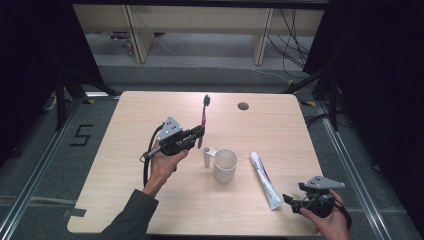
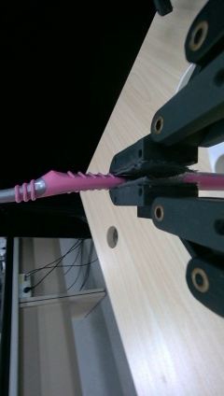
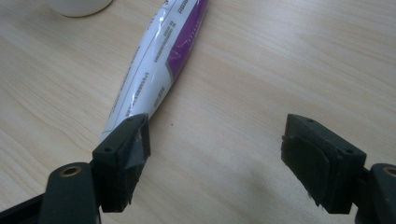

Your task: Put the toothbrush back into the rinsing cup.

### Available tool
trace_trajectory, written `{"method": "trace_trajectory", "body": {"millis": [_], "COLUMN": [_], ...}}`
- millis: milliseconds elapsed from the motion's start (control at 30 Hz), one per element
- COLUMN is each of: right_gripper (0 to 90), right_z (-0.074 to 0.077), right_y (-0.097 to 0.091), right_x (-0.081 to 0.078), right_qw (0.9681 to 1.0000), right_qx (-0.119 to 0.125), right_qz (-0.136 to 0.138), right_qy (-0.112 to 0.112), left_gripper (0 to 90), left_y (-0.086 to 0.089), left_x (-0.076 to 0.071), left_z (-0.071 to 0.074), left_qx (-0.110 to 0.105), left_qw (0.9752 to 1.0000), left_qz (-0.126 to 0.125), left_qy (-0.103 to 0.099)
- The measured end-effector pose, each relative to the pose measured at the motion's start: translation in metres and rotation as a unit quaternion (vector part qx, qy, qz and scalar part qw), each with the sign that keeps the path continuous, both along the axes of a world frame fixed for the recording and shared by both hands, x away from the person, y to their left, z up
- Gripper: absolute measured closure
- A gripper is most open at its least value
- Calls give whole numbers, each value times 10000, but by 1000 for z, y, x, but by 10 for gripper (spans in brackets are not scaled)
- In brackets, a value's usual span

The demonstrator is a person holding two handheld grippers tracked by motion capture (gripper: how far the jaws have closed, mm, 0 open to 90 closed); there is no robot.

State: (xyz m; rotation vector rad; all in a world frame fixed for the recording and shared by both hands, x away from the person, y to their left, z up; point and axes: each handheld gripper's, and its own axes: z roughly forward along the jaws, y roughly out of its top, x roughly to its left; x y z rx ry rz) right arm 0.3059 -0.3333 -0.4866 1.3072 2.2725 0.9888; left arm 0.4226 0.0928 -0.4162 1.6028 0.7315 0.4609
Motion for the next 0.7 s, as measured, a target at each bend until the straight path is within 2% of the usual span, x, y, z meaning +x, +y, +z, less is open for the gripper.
{"method": "trace_trajectory", "body": {"millis": [100,167,200,367,400,533,567,700], "right_gripper": [246,246,246,246,246,246,246,246], "right_z": [0,1,1,0,0,0,1,1], "right_y": [0,-1,0,0,0,0,0,0], "right_x": [-1,0,-1,0,-1,0,-1,-1], "right_qw": [10000,10000,9999,10000,10000,10000,10000,10000], "right_qx": [-19,-68,-22,-50,-57,-63,-61,-53], "right_qz": [-18,-5,-39,1,-13,19,-1,-6], "right_qy": [27,1,95,20,79,1,68,73], "left_gripper": [834,834,834,834,834,833,833,833], "left_y": [-4,-5,-6,-12,-13,-14,-15,-14], "left_x": [0,0,0,-1,-1,1,2,3], "left_z": [0,0,0,-2,-3,-8,-10,-17], "left_qx": [-97,-103,-101,-110,-89,-152,-174,-211], "left_qw": [9999,9999,9999,9998,9998,9997,9997,9997], "left_qz": [-5,-27,-39,-95,-85,-109,-94,-77], "left_qy": [-66,-78,-74,-162,-170,-138,-112,-66]}}
